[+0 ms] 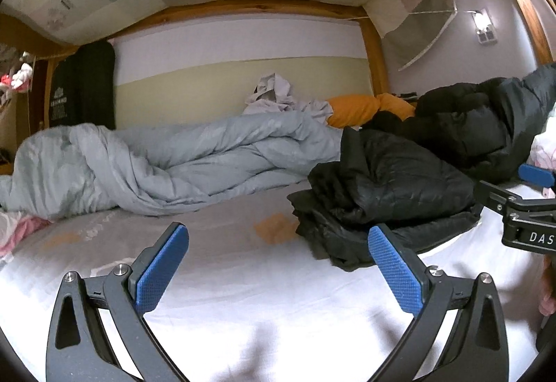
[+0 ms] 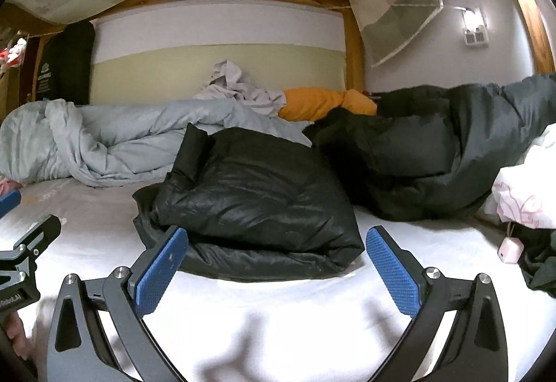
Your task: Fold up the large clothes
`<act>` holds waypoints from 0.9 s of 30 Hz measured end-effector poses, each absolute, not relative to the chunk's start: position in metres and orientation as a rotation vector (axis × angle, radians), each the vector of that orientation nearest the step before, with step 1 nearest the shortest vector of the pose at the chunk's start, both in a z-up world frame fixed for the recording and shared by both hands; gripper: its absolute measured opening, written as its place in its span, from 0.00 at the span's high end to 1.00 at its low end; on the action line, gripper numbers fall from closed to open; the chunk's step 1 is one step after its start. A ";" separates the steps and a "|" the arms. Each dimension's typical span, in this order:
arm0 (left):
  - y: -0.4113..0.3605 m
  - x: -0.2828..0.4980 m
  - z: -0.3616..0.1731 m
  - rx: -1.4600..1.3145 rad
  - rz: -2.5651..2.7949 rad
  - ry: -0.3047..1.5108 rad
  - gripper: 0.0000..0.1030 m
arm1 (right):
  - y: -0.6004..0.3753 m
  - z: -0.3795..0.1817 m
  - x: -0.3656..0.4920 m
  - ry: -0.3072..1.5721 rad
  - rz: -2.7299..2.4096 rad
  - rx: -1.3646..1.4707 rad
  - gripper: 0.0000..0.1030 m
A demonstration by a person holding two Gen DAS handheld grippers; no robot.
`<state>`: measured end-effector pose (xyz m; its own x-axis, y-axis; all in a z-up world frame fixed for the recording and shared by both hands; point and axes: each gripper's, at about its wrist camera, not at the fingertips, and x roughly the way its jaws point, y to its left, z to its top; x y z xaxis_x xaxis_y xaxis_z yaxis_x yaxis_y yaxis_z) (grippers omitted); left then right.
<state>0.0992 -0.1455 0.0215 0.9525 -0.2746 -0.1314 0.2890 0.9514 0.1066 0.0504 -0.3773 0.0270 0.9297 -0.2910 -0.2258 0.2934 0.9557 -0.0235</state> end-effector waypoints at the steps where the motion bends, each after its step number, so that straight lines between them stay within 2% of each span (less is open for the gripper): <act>1: -0.146 0.099 0.022 0.128 -0.285 0.114 0.00 | -0.375 0.027 0.051 0.230 -0.300 0.004 0.00; 27: -0.140 0.101 0.023 0.089 -0.290 0.130 0.00 | -0.379 0.025 0.055 0.259 -0.301 0.011 0.00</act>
